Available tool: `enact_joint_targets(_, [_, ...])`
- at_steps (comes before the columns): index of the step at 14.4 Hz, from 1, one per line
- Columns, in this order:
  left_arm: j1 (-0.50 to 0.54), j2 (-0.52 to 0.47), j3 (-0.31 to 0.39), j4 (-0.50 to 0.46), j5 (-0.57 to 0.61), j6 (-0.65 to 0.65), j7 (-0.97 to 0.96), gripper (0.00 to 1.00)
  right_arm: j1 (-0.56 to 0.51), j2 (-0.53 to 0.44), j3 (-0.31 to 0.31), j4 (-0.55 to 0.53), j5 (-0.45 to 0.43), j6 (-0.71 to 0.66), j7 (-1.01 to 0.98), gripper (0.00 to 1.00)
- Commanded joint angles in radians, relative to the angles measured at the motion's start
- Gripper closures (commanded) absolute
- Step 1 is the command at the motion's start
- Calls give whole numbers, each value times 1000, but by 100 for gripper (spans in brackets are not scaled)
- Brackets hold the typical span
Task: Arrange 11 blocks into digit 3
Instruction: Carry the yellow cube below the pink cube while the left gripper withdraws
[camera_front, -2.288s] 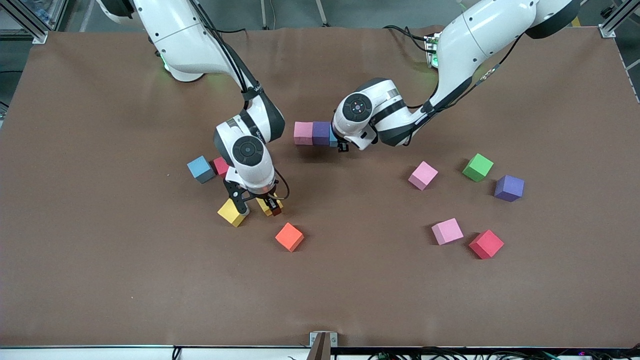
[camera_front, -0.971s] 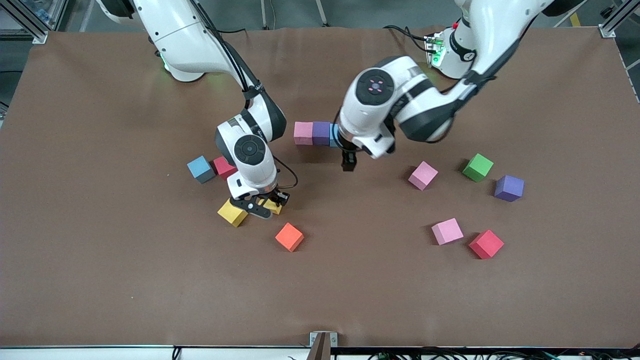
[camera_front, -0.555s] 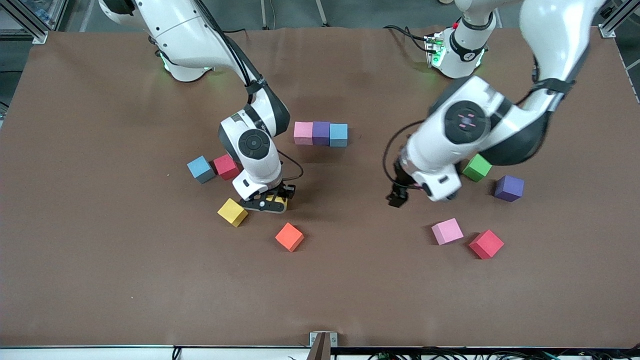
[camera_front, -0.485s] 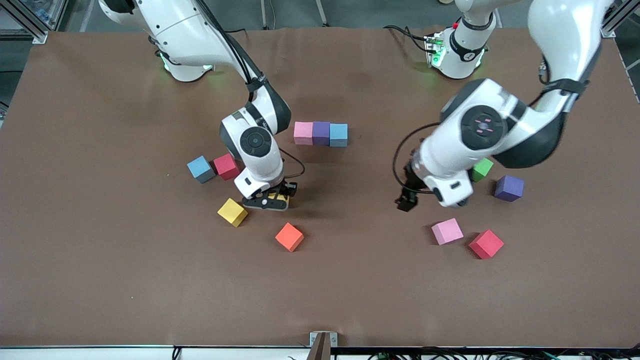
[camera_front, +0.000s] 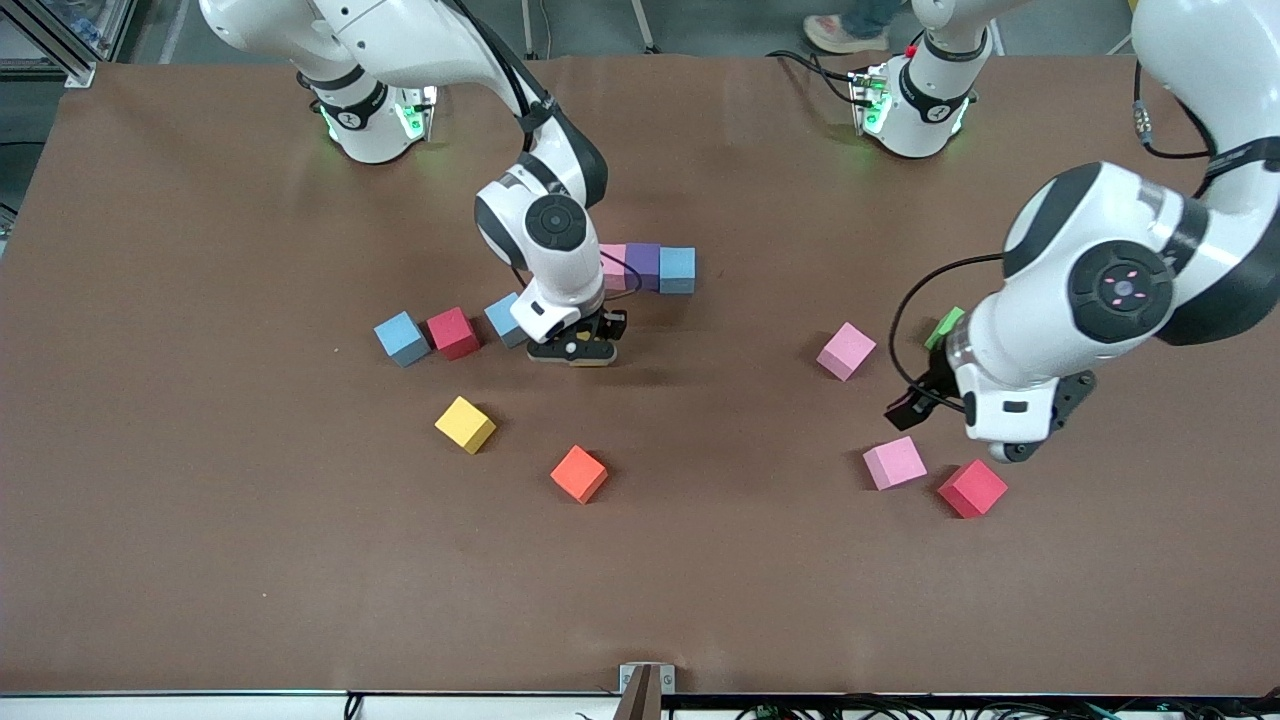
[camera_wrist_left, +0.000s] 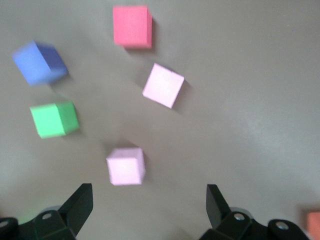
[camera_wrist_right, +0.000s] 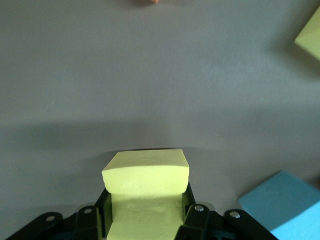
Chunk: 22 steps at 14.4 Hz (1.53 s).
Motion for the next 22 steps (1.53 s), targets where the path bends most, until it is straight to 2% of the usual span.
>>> enact_joint_targets(1, [28,-16,-6,30,39,-50,141,0,26,-52,6,-83,-2,35,54,100])
enact_joint_targets(4, [71,-77,-6,30,36,-56,320,0,46,-78,14,-154,12,124,79,100])
enact_joint_targets(6, [97,-119,0,28,24,-56,457,0,63,-84,14,-169,12,128,94,100])
enact_joint_targets(7, [86,-166,31,28,7,-56,521,0,67,-87,14,-182,12,128,96,100])
enact_joint_targets(9, [-27,-264,243,22,-112,-56,611,0,72,-99,14,-200,12,128,97,100])
enact_joint_targets(11, [-189,-356,505,7,-262,-56,785,0,73,-107,14,-211,12,129,97,100])
enact_joint_targets(12, [-234,-383,578,2,-300,-56,857,0,74,-109,14,-212,12,129,99,100])
enact_joint_targets(15, [-296,-461,666,-56,-318,-56,947,0,77,-109,14,-212,12,140,108,100])
enact_joint_targets(18, [-377,-556,811,-163,-398,-51,1011,0,78,-107,14,-212,12,152,122,100])
enact_joint_targets(19, [-386,-577,833,-183,-407,-53,1033,0,80,-105,14,-212,12,152,125,100])
enact_joint_targets(22, [-403,-676,835,-297,-409,-37,1036,0,83,-105,14,-212,12,152,129,100])
